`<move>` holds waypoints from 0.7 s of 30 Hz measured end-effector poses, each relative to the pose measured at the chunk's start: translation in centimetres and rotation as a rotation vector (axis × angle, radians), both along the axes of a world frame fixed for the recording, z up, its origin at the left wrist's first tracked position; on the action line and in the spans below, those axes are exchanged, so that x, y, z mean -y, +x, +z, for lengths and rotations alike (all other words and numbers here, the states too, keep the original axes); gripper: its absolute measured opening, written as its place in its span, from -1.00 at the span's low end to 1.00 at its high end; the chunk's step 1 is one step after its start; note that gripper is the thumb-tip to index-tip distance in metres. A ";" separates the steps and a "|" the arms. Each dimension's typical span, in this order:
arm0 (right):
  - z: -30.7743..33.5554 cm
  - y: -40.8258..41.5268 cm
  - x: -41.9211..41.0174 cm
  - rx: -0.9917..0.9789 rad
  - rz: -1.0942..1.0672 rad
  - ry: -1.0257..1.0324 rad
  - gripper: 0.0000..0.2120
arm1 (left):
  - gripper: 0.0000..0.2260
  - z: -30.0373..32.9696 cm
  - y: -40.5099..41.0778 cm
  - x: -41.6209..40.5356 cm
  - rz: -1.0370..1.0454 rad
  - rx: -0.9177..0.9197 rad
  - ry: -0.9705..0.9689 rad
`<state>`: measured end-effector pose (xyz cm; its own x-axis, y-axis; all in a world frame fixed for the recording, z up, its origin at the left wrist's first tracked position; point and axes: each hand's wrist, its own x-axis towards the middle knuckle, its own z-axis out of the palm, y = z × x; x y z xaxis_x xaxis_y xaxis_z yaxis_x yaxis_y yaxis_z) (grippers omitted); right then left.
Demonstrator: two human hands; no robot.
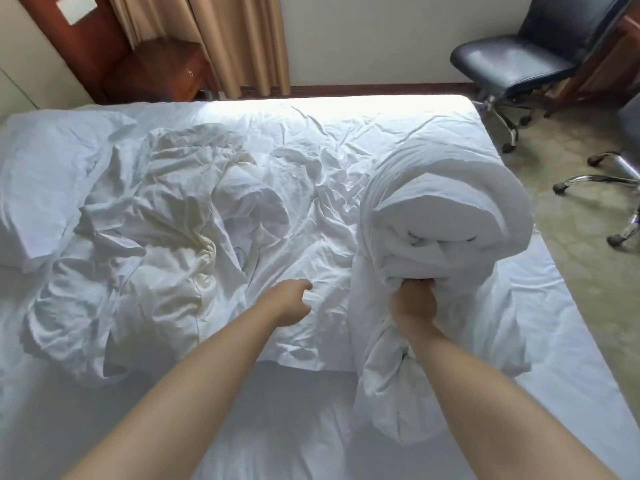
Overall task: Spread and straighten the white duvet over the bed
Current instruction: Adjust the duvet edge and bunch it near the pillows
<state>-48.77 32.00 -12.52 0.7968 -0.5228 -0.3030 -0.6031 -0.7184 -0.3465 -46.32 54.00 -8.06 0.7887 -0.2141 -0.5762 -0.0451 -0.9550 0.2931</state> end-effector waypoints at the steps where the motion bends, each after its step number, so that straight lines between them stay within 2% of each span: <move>1: 0.1 -0.2 0.1 0.010 0.020 -0.009 -0.66 | -0.53 0.2 0.1 0.7 -0.002 0.008 -0.017; 3: 1.0 -0.2 0.7 0.062 0.028 -0.019 -0.70 | -0.51 0.6 0.5 1.6 -0.030 0.039 -0.037; 6: 3.6 -0.7 3.2 0.169 -0.029 -0.004 -0.63 | -0.50 1.3 0.5 3.2 -0.074 0.054 -0.038; 14: 9.5 -4.9 15.9 0.262 -0.368 -0.022 -0.57 | -0.42 1.4 -3.6 14.5 -0.281 0.045 -0.135; 21: 6.7 -5.8 28.4 0.260 -0.491 0.068 -0.66 | -0.36 1.2 -4.3 27.3 -0.364 0.131 -0.173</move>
<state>-54.60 3.64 -5.86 0.5177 -0.8376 -0.1745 -0.7497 -0.3459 -0.5642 -50.58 26.72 -6.86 0.7077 -0.5771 -0.4077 -0.4181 -0.8071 0.4168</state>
